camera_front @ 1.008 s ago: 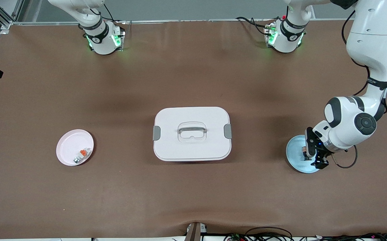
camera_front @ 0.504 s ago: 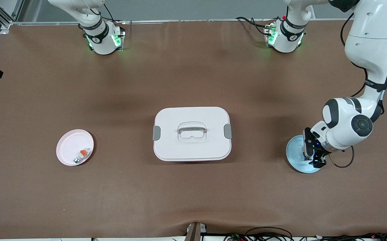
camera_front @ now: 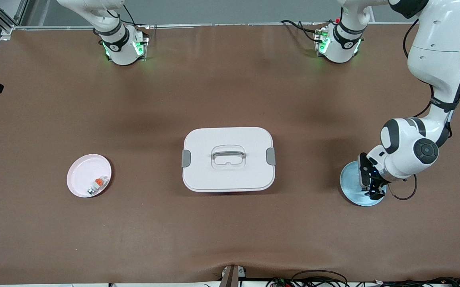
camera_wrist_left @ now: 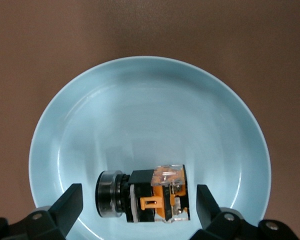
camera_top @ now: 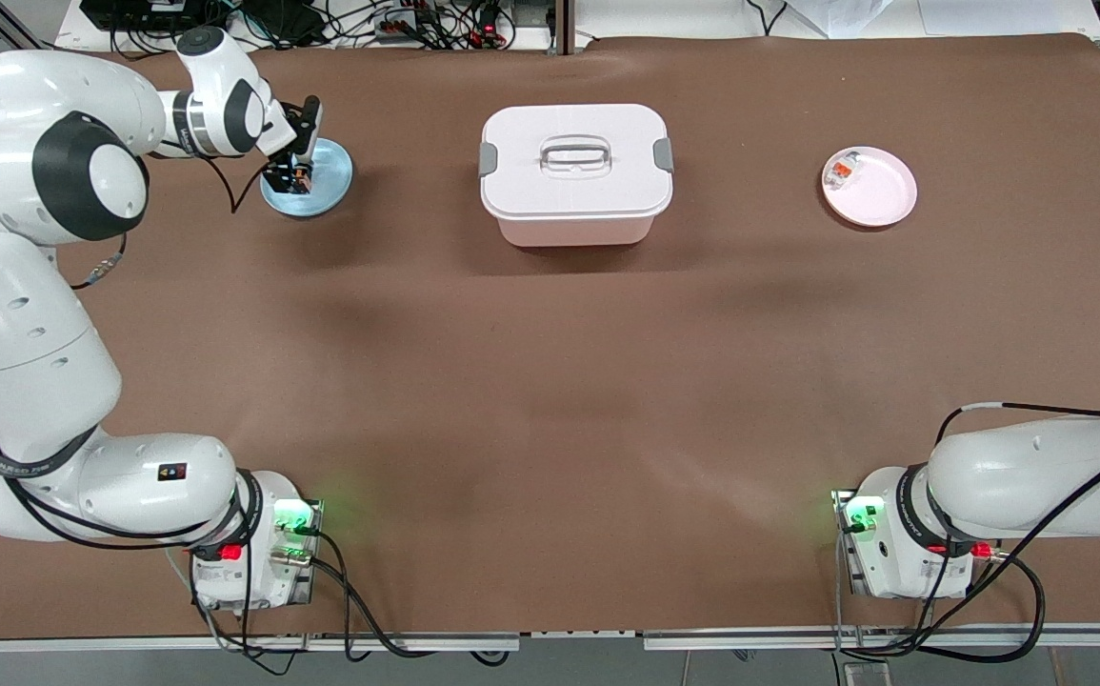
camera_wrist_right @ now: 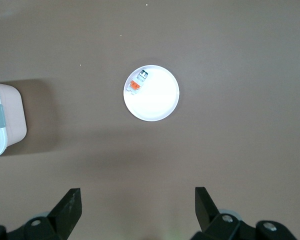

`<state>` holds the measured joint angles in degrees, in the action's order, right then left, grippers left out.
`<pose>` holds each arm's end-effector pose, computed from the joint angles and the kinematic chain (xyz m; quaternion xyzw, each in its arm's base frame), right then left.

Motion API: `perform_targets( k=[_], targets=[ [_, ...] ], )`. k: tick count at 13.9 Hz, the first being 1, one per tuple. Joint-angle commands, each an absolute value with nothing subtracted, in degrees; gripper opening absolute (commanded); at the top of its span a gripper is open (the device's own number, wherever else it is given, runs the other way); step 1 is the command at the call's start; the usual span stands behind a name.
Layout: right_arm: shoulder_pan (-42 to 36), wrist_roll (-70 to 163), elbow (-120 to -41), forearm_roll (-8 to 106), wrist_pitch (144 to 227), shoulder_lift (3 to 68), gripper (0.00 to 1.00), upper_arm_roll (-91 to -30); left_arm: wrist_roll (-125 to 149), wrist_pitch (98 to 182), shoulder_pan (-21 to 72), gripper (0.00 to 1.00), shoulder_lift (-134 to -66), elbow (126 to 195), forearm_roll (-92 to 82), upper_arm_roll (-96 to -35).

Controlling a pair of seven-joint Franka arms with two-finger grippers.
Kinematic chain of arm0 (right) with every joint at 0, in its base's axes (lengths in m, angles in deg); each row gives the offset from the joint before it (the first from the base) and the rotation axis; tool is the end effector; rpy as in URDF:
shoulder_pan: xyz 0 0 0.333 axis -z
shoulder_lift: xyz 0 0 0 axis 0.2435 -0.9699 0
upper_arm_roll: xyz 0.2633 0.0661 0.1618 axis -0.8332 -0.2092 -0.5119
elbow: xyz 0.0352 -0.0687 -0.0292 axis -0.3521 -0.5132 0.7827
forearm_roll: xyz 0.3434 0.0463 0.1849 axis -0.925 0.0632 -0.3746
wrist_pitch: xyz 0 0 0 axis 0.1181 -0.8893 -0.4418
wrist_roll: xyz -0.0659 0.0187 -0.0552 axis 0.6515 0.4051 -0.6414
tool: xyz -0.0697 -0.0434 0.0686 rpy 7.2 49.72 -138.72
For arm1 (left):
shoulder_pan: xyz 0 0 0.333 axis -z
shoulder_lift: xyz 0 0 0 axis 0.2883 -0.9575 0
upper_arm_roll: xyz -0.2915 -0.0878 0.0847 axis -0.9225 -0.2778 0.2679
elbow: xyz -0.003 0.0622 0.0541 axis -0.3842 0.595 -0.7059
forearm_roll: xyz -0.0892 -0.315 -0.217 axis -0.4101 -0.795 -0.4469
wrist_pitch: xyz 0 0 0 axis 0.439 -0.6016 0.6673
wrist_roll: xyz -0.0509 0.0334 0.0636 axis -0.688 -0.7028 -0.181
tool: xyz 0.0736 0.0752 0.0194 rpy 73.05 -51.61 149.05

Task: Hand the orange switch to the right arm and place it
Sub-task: 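Lower the left gripper and grasp the black switch block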

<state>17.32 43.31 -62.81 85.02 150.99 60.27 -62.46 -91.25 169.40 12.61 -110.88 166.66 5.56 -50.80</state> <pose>0.5267 -0.0577 0.6919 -0.9993 0.0364 -0.0058 0.0089 0.6536 0.0075 0.1896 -0.6624 0.7478 -0.0361 0.0257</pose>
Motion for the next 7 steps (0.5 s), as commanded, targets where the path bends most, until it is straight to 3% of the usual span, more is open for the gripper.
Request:
perform_targets(
  k=[1, 5, 7],
  targets=[
    [17.08, 43.24, -62.44, 85.25, 150.56, 60.26, 1.00, -62.24, -91.90, 170.64, 12.80, 1.00, -110.93, 166.73, 5.62, -51.07],
    [17.08, 43.24, -62.44, 85.25, 150.56, 60.26, 1.00, -62.24, -91.90, 172.13, 12.89, 1.00, -111.73, 166.73, 6.15, -51.16],
    [17.08, 43.24, -62.44, 85.16, 150.56, 60.26, 1.00, -62.15, -91.90, 172.49, 12.98, 0.72, -111.81, 166.73, 6.24, -51.07]
  ],
)
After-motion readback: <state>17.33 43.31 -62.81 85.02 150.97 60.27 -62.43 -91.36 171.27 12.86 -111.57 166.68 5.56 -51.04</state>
